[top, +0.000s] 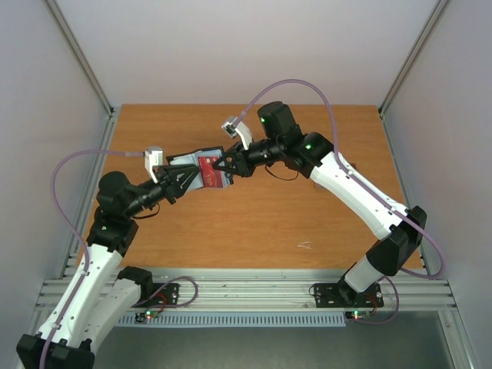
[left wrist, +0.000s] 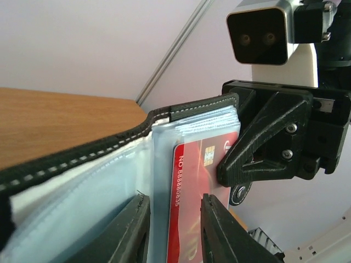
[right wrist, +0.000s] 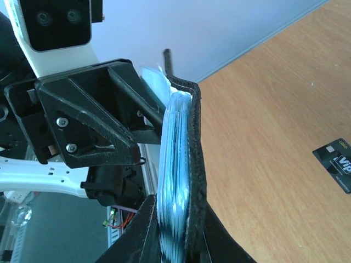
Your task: Take the credit cards out of the card holder
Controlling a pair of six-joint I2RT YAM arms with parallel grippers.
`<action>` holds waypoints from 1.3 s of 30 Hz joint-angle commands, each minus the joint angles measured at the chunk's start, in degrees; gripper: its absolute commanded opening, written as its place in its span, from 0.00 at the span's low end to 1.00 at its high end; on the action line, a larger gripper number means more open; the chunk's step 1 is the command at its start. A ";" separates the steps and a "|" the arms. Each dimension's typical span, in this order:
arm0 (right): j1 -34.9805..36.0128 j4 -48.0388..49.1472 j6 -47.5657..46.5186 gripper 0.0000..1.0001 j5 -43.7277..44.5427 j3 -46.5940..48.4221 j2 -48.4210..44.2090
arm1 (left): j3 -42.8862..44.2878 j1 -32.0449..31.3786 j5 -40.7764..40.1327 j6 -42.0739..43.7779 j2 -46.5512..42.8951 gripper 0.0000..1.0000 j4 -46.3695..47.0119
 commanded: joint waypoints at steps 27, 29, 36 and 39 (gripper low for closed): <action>0.14 1.27 -5.77 0.01 -10.16 9.14 2.56 | 4.51 -2.66 14.41 -3.31 2.65 0.00 12.82; -0.33 1.10 -5.70 0.01 -10.24 8.23 1.92 | 4.47 -2.40 14.31 -3.80 2.17 0.00 12.94; -1.30 -2.48 -4.86 0.20 -18.20 10.06 2.84 | 4.15 -1.68 14.63 -5.85 1.62 0.00 14.94; -1.89 -3.69 -4.09 0.23 -20.54 10.17 2.72 | 3.84 -1.02 13.90 -6.69 1.11 0.00 14.79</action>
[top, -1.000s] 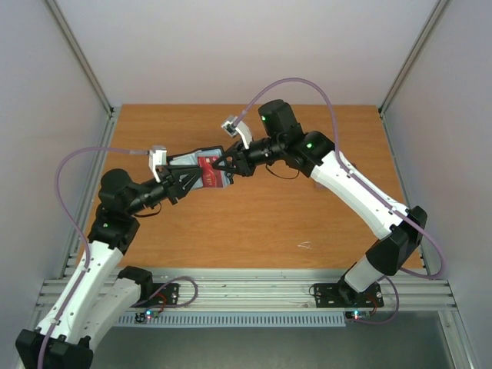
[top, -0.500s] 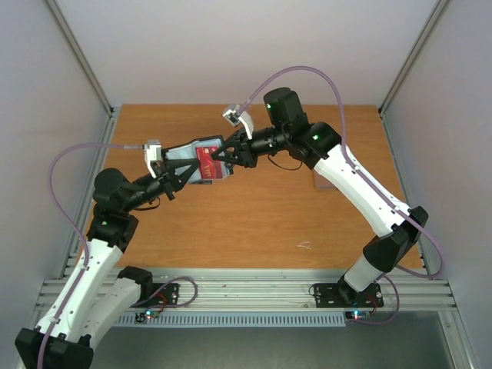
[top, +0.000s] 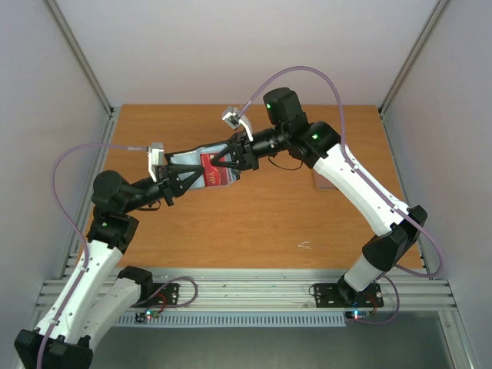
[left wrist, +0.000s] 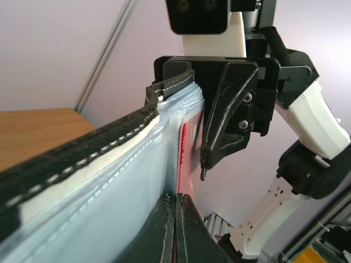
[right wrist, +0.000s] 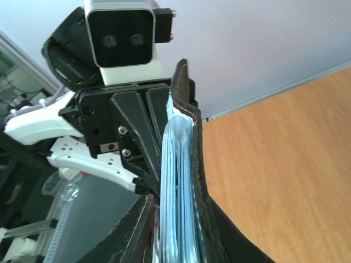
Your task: Take the credit cards out of the card holder
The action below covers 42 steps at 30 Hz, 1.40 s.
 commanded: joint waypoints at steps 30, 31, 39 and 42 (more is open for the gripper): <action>-5.25 -9.03 -2.63 0.01 -11.95 -0.38 -2.77 | 0.36 3.67 3.86 -0.25 -4.65 0.00 1.40; -5.63 -9.56 -2.94 0.01 -12.09 -0.16 -2.98 | 0.30 3.72 3.99 0.02 -4.72 0.00 1.08; -6.14 -16.24 -7.15 0.01 -11.87 1.91 -2.73 | -0.78 4.24 4.03 0.23 -4.38 0.00 2.01; -6.12 -15.85 -6.82 0.01 -12.54 1.89 -2.77 | -1.10 4.20 4.30 -1.09 -3.53 0.00 3.11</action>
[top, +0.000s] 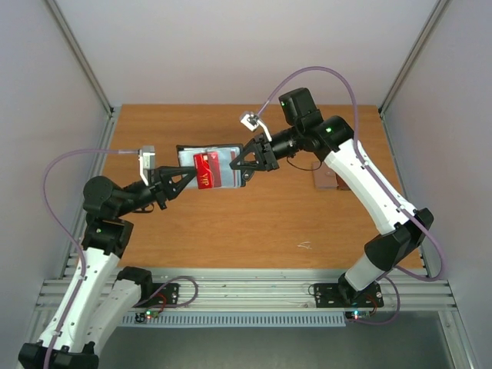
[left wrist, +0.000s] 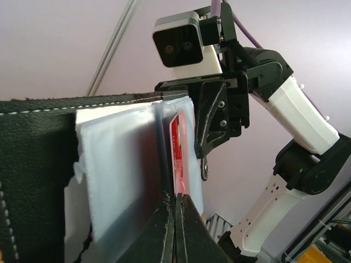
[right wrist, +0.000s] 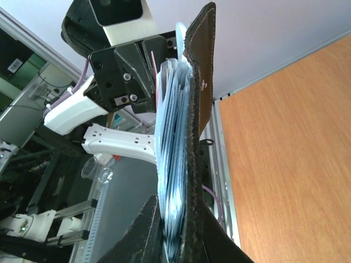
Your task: Take the credit cards out of the card holder
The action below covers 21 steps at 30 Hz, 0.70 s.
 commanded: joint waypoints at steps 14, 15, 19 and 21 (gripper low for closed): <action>-2.51 3.44 1.61 0.01 -2.05 0.40 -2.42 | -0.60 -1.24 -3.94 -0.35 2.10 0.00 2.79; -3.72 4.98 3.20 0.01 -1.23 -0.73 -2.81 | -0.77 -1.00 -5.10 -0.47 1.98 0.00 1.68; -9.03 14.32 13.85 0.01 2.48 -6.78 -4.62 | -1.02 -0.31 -12.16 -1.52 1.35 0.00 -3.80; -10.39 17.49 17.54 0.01 6.19 -9.54 -5.25 | -0.72 -0.34 -17.06 -3.17 1.50 0.00 -6.87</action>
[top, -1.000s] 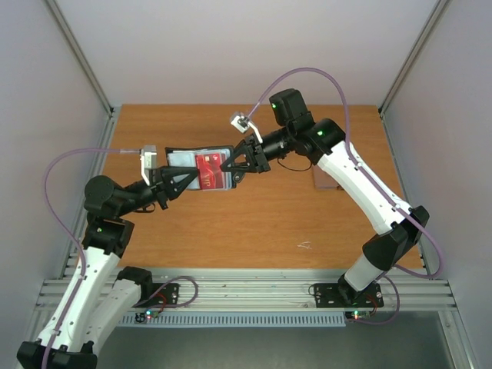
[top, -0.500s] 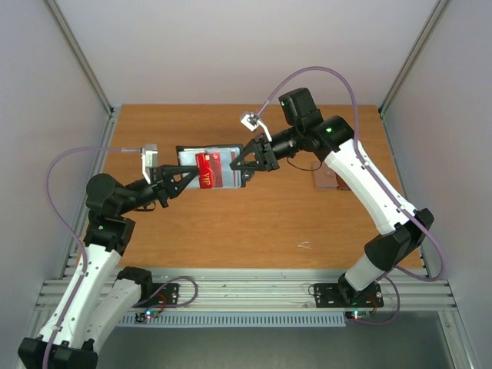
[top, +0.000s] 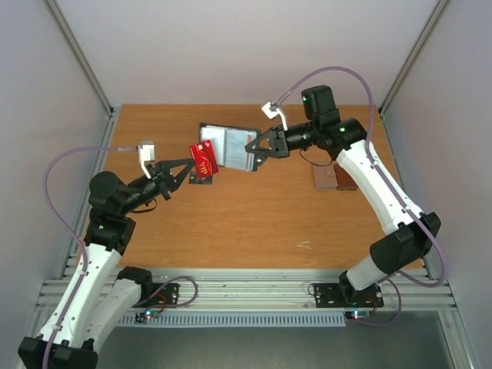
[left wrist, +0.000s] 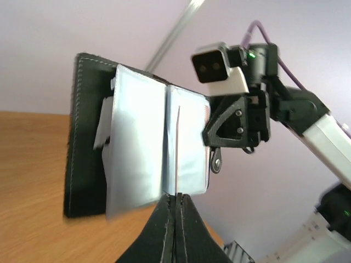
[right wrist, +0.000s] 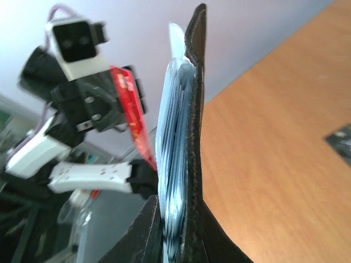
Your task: Take the credit cards out of the card holder
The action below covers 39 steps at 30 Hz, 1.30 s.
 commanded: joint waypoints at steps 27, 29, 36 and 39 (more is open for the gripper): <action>-5.20 5.62 18.51 0.01 24.31 1.50 4.54 | -10.30 17.76 -40.76 -30.78 33.17 0.00 1.30; -5.21 3.67 17.57 0.01 23.94 4.41 6.75 | -9.27 17.79 -40.19 -31.38 35.98 0.00 1.77; -5.21 1.54 15.82 0.01 23.14 9.55 11.00 | -5.83 17.78 -41.55 -33.64 45.24 0.00 2.78; -5.34 0.99 15.33 0.01 22.72 10.95 12.17 | -5.49 17.02 -41.61 -35.96 47.24 0.00 1.97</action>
